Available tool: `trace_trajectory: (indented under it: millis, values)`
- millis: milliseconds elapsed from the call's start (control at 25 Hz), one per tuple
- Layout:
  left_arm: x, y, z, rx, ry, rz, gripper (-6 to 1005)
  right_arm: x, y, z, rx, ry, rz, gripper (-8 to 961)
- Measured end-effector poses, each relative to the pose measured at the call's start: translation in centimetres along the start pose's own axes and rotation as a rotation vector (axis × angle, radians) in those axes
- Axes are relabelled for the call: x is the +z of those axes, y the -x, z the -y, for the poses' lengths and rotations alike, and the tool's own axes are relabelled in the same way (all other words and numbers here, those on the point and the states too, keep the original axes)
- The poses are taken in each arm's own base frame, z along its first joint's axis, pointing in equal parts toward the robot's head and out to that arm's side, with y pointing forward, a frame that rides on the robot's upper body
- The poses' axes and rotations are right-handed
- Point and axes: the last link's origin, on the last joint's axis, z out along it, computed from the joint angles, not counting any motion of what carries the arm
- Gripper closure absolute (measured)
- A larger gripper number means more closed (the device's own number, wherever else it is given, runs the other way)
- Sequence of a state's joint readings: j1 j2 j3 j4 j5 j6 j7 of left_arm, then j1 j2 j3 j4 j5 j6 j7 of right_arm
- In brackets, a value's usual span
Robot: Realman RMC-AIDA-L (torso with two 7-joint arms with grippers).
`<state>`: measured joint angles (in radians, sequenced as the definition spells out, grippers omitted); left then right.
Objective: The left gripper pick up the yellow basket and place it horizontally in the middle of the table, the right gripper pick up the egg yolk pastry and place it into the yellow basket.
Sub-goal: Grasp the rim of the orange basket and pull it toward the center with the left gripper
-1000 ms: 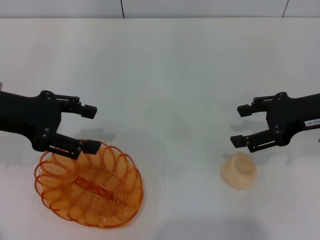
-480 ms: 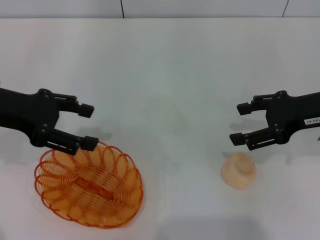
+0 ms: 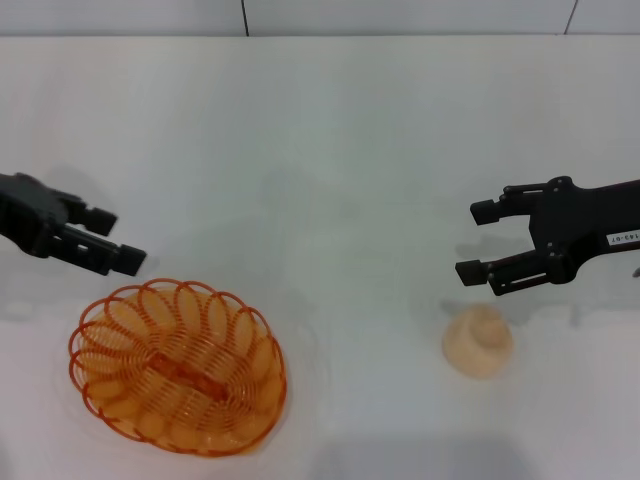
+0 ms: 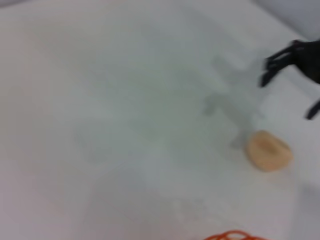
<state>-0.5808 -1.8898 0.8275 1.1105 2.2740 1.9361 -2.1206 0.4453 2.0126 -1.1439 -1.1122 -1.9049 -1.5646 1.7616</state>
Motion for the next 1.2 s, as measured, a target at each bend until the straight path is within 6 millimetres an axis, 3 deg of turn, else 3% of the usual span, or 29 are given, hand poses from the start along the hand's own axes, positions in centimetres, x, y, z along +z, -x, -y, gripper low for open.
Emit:
trace_trajectory:
  millis: [400,840,1200]
  values:
    - [-0.1,1.1,1.2,-0.197,-0.106,0.127,164,0.0,0.3,0.0,-0.003,-0.002,0.026,94]
    - [2.6,1.2,2.3,-0.222,-0.161,0.298,176,0.0,0.6,-0.1,-0.005,0.000,0.051,94]
    - [5.1,0.6,2.1,-0.196,-0.144,0.382,187,0.0,0.7,0.0,-0.011,-0.001,0.052,94]
